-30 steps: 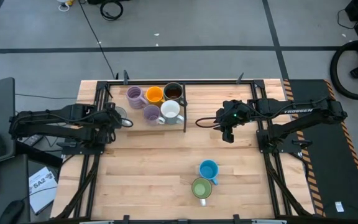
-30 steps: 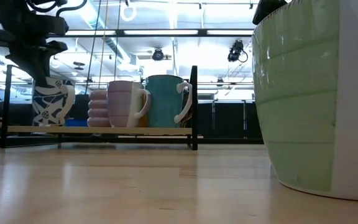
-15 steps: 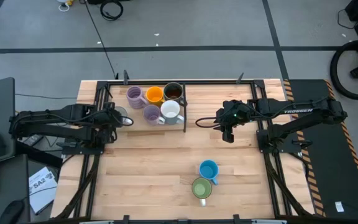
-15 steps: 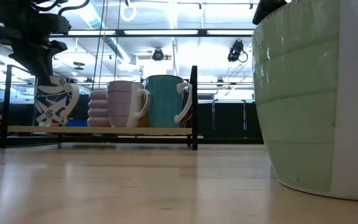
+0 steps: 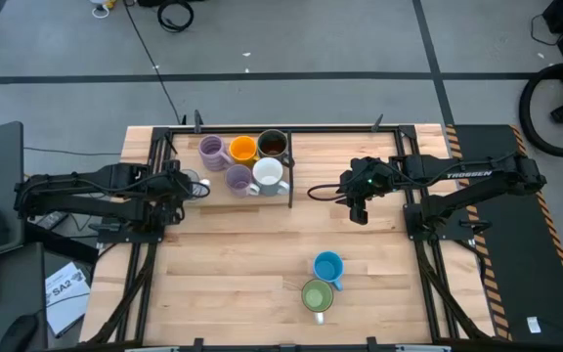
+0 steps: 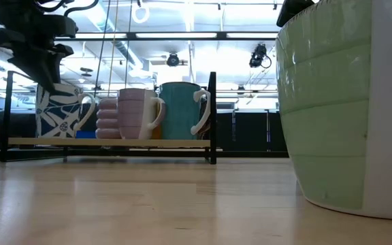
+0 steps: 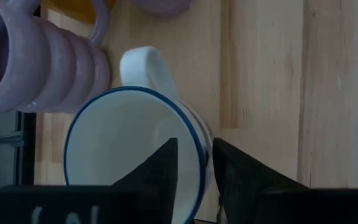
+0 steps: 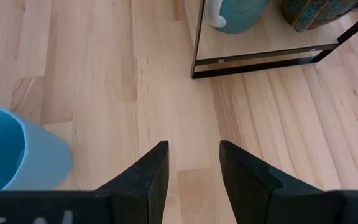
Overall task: Place coffee mugs
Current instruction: Put the patterned blue mug on the shelf
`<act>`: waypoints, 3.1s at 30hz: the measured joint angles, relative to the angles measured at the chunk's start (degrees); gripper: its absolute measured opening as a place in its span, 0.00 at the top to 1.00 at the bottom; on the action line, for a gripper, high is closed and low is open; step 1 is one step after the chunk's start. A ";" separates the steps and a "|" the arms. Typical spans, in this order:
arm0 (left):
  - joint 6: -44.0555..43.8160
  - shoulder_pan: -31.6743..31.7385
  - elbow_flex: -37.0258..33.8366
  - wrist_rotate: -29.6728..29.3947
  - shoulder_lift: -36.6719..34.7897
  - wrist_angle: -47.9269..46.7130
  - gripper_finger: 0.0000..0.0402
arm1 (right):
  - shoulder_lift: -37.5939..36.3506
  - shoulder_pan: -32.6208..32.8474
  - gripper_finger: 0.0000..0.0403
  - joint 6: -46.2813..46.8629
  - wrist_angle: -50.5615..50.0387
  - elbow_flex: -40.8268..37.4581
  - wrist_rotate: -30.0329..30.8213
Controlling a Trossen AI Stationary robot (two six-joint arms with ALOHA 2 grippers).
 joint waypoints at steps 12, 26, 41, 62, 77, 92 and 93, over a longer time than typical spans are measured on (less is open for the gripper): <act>-0.02 0.00 0.02 0.17 0.00 2.51 0.72 | 0.00 0.00 0.63 0.00 0.00 0.00 0.00; -0.02 -0.02 5.11 0.19 0.02 3.89 0.72 | 0.00 0.01 0.63 0.00 0.00 0.00 0.00; -23.84 0.00 20.74 -13.10 0.65 14.59 0.72 | 0.00 -0.01 0.63 0.00 0.00 0.00 0.00; -23.96 23.26 29.24 5.85 20.08 -13.72 0.72 | 0.00 0.01 0.63 0.00 0.48 0.00 0.00; -14.73 33.55 27.15 11.58 24.46 -18.58 0.72 | 0.01 0.01 0.63 -0.02 0.45 0.00 0.00; -8.94 34.62 19.28 9.24 24.46 -13.79 0.72 | 0.02 0.01 0.63 -0.02 0.44 0.00 0.00; -8.94 34.62 18.80 9.24 24.46 -13.38 0.72 | 0.02 0.01 0.63 -0.02 0.44 0.00 0.00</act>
